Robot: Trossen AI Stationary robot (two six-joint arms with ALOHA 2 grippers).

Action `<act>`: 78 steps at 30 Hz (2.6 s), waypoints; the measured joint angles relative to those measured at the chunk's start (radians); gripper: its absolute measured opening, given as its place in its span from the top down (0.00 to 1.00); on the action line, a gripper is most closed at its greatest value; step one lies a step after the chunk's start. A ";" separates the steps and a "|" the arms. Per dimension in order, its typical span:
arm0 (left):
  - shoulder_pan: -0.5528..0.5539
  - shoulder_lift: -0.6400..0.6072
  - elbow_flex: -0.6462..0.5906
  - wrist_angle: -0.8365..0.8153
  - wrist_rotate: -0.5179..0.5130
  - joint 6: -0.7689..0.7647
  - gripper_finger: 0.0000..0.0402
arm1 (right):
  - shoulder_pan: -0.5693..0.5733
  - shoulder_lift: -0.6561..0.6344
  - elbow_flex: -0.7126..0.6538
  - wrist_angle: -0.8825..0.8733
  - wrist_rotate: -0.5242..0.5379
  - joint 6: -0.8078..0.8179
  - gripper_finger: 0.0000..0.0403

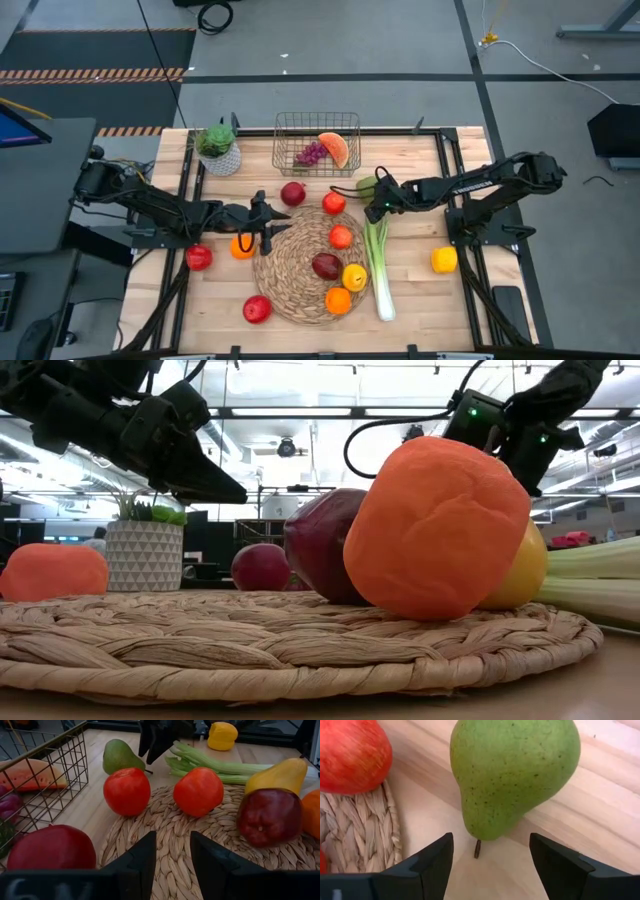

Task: Build produce basket
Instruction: Put the green pear into the wire basket

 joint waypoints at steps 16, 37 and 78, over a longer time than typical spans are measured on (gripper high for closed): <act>-0.006 0.000 0.000 0.063 0.003 0.002 0.69 | -0.026 0.148 -0.002 0.084 -0.049 -0.018 0.41; -0.016 0.000 0.000 0.060 0.003 0.002 0.69 | -0.027 0.187 0.090 -0.080 -0.001 -0.197 0.97; -0.057 0.000 0.000 0.133 -0.001 0.041 0.69 | -0.246 -0.364 0.088 0.014 0.038 -0.545 0.98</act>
